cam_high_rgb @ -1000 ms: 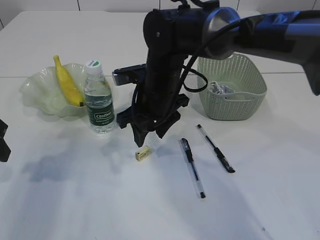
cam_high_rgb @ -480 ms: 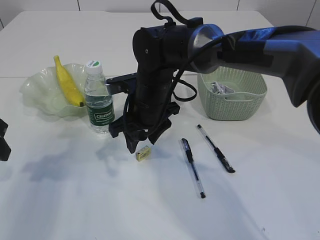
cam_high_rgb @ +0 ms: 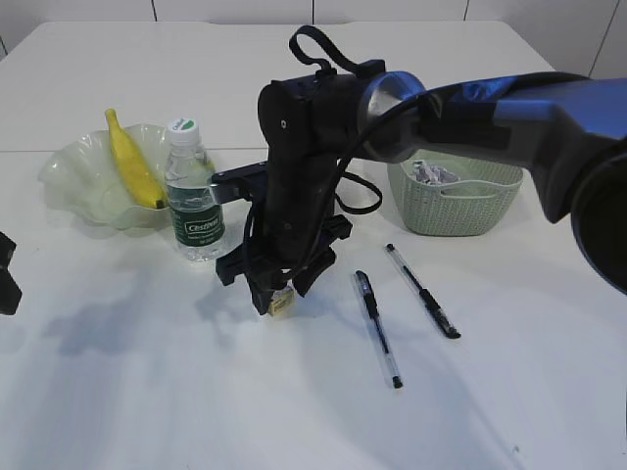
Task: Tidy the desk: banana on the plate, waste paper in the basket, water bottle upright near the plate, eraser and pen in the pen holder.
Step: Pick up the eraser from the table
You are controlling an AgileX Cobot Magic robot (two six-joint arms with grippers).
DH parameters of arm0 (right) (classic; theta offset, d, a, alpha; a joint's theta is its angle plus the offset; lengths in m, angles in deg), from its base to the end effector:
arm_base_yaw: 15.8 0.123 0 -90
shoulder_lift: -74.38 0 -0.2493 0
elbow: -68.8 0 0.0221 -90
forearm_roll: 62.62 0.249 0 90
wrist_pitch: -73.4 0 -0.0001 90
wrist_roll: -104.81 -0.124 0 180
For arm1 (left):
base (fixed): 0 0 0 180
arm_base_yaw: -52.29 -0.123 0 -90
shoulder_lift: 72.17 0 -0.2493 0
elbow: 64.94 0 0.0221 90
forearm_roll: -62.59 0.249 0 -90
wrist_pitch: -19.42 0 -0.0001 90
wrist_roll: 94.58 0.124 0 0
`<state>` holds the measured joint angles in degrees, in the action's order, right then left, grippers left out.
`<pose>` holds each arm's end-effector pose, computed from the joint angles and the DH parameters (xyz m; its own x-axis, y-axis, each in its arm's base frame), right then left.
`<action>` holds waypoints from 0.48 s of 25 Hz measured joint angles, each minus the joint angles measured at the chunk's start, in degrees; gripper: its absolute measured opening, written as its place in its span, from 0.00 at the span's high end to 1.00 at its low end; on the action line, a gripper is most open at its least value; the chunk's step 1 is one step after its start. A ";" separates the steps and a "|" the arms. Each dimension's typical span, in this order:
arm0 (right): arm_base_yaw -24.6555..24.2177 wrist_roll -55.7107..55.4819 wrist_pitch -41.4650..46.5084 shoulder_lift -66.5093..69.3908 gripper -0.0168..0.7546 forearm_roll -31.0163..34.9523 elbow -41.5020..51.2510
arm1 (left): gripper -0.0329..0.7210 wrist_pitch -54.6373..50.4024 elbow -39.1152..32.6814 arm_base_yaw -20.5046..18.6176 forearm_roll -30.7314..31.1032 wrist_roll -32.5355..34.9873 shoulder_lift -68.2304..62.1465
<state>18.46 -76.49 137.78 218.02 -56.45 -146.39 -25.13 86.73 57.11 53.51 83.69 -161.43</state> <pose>0.3730 0.2686 0.0905 -0.8574 -0.5005 -0.1201 -0.5123 0.8524 0.1047 0.2640 -0.0361 0.1595 -0.9536 -0.0623 -0.2944 -0.0187 0.9887 -0.1488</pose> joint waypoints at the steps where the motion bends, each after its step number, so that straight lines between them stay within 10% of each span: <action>1: 0.00 -0.13 0.00 0.36 0.42 0.00 0.00 | 0.39 0.00 0.00 0.00 0.00 0.00 0.00; 12: 0.00 -1.45 -1.30 1.54 0.42 -1.82 0.00 | 0.39 0.00 0.00 0.00 0.00 0.00 0.00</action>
<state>18.46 -77.95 136.49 219.56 -58.27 -146.39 -25.13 86.73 57.11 53.51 83.69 -161.43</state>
